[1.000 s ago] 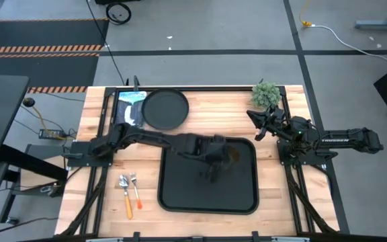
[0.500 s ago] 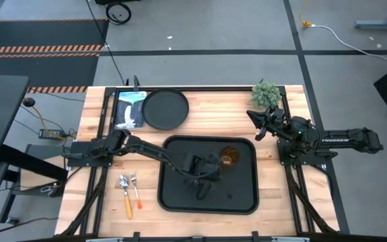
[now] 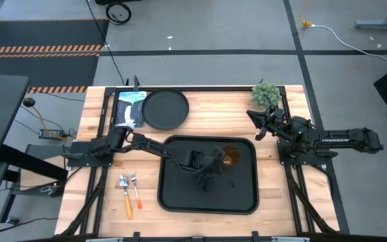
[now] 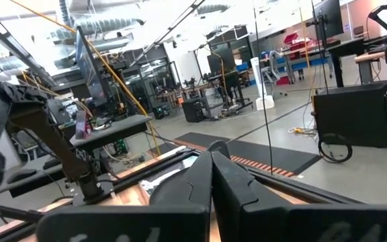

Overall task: Pick and place plate/cup/fork/spoon on tray
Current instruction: Put the brown glass on the top right of the black serving tray

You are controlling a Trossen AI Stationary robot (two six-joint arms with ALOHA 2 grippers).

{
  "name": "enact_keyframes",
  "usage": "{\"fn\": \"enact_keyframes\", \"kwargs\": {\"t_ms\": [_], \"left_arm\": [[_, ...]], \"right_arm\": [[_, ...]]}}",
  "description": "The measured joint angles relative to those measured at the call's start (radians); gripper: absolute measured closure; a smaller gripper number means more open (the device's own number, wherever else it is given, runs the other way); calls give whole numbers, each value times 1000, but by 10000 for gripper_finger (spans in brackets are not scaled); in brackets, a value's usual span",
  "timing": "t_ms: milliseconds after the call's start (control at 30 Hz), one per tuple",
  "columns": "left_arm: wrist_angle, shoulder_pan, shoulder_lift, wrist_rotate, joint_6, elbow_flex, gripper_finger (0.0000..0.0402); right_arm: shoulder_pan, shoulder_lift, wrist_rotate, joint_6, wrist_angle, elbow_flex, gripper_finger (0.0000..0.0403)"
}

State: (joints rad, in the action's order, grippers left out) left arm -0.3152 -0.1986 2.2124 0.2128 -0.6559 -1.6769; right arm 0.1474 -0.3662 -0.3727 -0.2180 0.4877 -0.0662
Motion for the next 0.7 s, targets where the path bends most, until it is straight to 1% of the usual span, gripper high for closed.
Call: {"fn": "enact_keyframes", "kwargs": {"t_ms": [233, 467, 600, 700], "left_arm": [[22, 49, 0, 1, 16, 2, 271], [111, 79, 0, -4, 16, 2, 282], [140, 98, 0, -60, 17, 2, 283], [153, 109, 0, -69, 23, 2, 283]], "right_arm": [[0, 0, 0, 0, 14, 0, 392], [0, 0, 0, 0, 21, 0, 392], [0, 0, 0, 0, 37, 0, 392], [0, 0, 4, 1, 59, 0, 392]]}}
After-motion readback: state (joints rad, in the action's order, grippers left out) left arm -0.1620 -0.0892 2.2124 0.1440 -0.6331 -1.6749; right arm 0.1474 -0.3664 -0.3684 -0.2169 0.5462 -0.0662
